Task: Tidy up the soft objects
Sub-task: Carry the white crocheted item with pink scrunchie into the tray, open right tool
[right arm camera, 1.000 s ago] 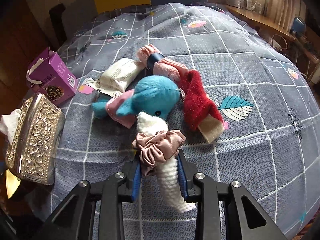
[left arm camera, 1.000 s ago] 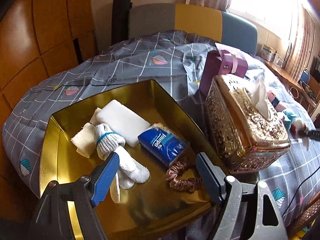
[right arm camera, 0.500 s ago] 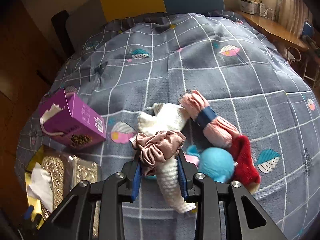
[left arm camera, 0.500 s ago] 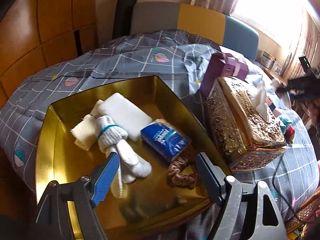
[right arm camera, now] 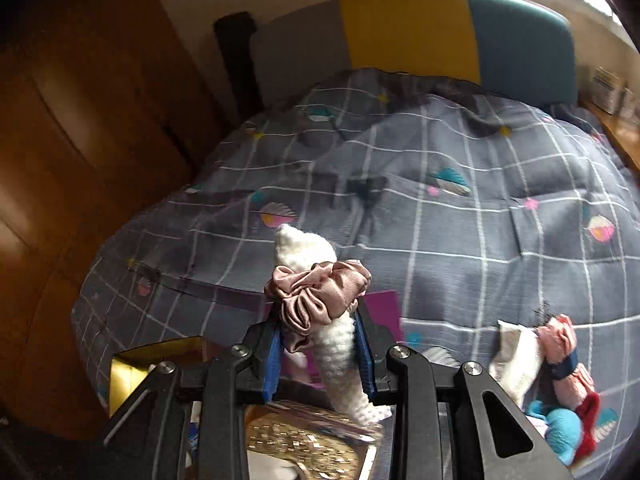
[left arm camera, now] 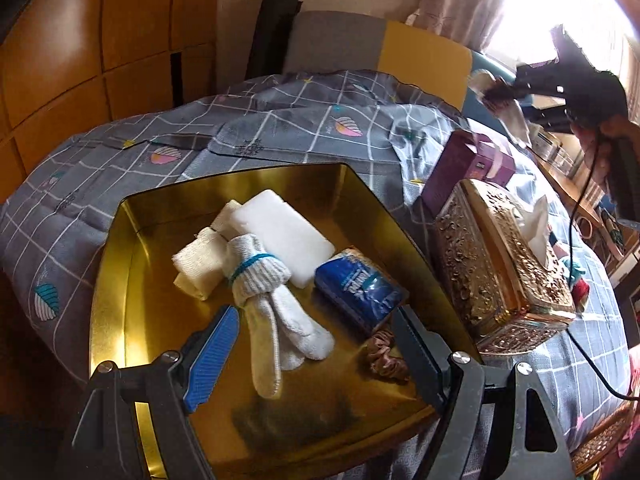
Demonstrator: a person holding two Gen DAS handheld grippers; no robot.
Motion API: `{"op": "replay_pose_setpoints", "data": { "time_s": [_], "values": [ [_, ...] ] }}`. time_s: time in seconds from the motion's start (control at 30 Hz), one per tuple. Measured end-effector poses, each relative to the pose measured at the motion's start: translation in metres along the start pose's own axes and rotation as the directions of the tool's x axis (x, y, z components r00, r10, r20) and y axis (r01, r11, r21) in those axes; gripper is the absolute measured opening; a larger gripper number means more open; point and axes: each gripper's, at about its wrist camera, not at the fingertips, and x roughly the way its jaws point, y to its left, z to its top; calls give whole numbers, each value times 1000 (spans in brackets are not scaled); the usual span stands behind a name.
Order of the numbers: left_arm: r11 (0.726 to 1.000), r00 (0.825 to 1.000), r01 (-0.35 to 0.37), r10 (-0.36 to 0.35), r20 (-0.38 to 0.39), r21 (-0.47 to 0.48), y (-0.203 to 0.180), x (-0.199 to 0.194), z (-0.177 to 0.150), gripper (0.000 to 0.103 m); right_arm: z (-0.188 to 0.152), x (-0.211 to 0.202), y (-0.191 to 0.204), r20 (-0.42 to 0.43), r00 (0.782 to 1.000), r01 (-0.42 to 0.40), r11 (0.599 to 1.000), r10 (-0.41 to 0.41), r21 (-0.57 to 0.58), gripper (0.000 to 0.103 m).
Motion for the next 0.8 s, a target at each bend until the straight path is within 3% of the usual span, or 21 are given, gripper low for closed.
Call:
{"op": "replay_pose_setpoints", "data": {
  "time_s": [0.17, 0.37, 0.5, 0.57, 0.7, 0.8],
  "values": [
    [999, 1000, -28, 28, 8, -30, 11, -3, 1, 80, -27, 21, 77, -108, 987, -136, 972, 117, -194, 33],
    [999, 1000, -21, 21, 10, -44, 18, -4, -1, 80, -71, 56, 140, -252, 962, -182, 932, 103, -312, 36],
    [999, 1000, -14, 14, 7, -37, 16, -4, -2, 80, -89, 80, 152, -304, 949, -176, 939, 82, -296, 39],
    [999, 1000, -13, 13, 8, -40, 17, -5, -3, 80, -95, 91, 151, -343, 934, -194, 947, 99, -256, 51],
    [999, 1000, -15, 16, 9, -46, 17, -5, -4, 80, -101, 91, 149, -329, 938, -195, 951, 110, -238, 65],
    [999, 1000, -16, 16, 10, -49, 17, -6, -5, 80, -101, 80, 149, -310, 943, -203, 946, 120, -251, 66]
  ]
}}
